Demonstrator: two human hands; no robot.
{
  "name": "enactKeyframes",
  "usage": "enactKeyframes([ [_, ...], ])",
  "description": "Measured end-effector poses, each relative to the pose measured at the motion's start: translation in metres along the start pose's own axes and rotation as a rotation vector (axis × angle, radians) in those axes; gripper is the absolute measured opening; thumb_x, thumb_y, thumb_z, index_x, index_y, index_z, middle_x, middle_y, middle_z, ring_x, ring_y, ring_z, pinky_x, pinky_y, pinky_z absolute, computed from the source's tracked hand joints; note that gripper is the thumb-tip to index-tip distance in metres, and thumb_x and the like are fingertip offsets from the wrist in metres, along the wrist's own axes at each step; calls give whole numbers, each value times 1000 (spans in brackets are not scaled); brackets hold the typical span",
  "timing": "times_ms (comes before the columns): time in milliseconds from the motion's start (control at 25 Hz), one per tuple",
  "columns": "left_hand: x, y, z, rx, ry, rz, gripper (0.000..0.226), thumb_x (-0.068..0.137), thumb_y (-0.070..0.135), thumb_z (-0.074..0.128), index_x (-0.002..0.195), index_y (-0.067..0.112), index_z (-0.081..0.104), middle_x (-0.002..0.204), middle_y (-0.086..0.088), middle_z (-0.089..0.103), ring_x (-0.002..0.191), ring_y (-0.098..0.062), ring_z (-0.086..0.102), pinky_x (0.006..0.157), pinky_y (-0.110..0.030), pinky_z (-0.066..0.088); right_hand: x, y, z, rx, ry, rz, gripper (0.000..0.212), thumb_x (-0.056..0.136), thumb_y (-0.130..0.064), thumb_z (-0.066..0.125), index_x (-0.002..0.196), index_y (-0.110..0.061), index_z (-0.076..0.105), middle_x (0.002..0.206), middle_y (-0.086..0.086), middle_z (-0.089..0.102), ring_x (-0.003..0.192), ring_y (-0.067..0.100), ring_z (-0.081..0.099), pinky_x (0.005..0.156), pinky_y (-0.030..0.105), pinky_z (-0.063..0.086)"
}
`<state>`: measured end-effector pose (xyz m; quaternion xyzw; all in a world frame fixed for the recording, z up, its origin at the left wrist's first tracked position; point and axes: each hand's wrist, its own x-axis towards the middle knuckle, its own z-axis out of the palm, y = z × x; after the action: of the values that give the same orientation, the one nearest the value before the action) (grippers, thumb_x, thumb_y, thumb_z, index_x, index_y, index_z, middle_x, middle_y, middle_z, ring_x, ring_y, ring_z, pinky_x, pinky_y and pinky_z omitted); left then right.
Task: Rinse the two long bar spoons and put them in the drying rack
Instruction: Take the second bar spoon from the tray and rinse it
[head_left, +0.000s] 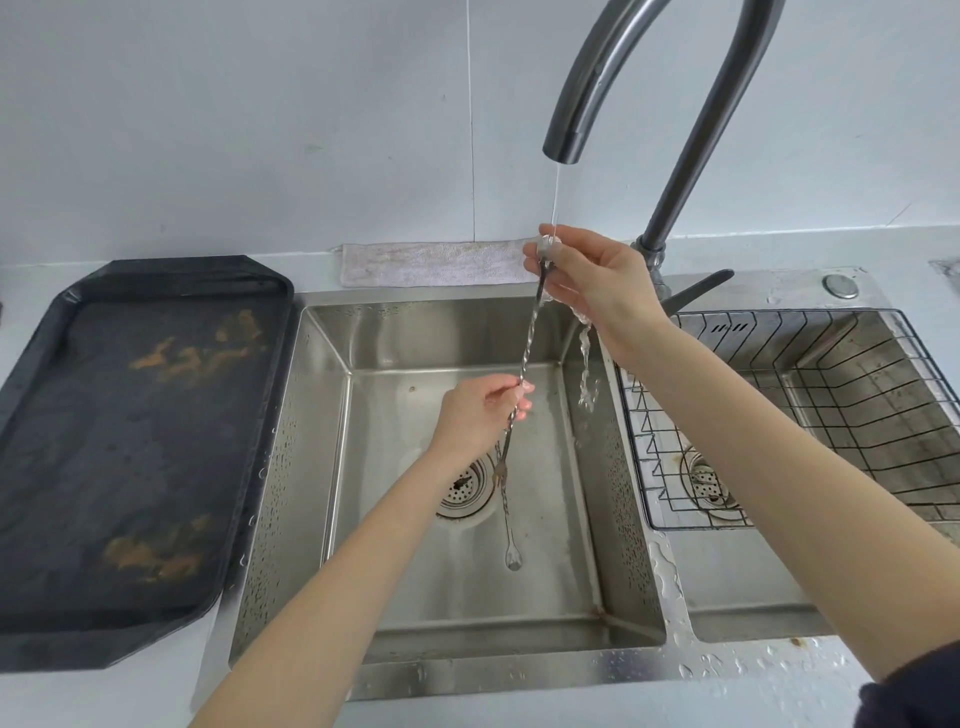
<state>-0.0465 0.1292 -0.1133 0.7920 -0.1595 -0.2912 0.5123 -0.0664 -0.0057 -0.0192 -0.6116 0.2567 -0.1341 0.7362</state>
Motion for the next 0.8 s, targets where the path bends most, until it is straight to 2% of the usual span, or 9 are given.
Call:
enactKeyframes([
  [80,6,11,0,-5,-1,41,22,91,14,52,101,5,69,72,3,66,65,-6,63,82,-26,50,-1,2,1,-45,-1,-5,25,91,-9,54,115,-6,60,84,-7,69,68,-4,68,75,13,53],
  [120,10,16,-1,-13,-5,56,21,91,14,53,100,5,69,68,7,65,66,-9,63,81,-28,50,-2,3,1,-58,-4,-9,24,92,-9,53,114,-6,60,85,-7,68,66,-6,67,74,11,53],
  [240,19,29,-1,-11,-25,76,19,90,16,54,96,8,70,57,16,64,67,-11,63,74,-25,46,-2,4,-1,-76,-3,-22,22,92,-8,52,112,-8,61,84,-7,68,63,-8,66,68,6,52],
  [400,22,31,2,-14,-41,79,19,91,17,52,96,10,69,69,7,65,70,-15,62,69,-23,41,1,2,-5,-54,22,-39,21,91,-8,55,110,-6,63,78,-6,70,61,-5,68,66,8,55],
  [480,22,32,2,-24,-38,81,17,91,18,52,88,16,69,66,11,66,67,-13,63,69,-23,41,3,2,-5,-55,26,-42,17,91,-9,55,106,-10,64,70,-11,71,61,-5,68,62,8,54],
  [560,22,37,0,-71,-29,68,19,89,18,55,76,23,67,58,15,66,63,-9,62,66,-21,43,4,2,-3,-99,0,-39,21,93,-12,52,110,-8,63,75,-7,70,63,-3,67,63,9,54],
  [600,22,40,0,-102,-29,57,18,89,18,56,75,23,66,59,14,66,59,-5,61,63,-18,45,5,4,-3,-144,-12,-32,24,95,-14,48,113,-6,61,80,-3,69,66,-1,66,64,9,52],
  [720,18,51,-4,-219,-41,14,10,91,16,55,90,14,64,70,4,65,48,5,61,50,-6,46,4,13,-7,-265,-19,3,29,98,-16,40,119,-9,58,96,4,67,77,5,64,67,11,52],
  [800,16,55,-7,-303,-49,-33,12,92,15,52,95,14,63,72,4,65,47,6,62,48,-5,48,2,23,-15,-413,-14,-23,31,97,-14,40,124,-14,56,101,4,67,87,12,65,77,22,55],
])
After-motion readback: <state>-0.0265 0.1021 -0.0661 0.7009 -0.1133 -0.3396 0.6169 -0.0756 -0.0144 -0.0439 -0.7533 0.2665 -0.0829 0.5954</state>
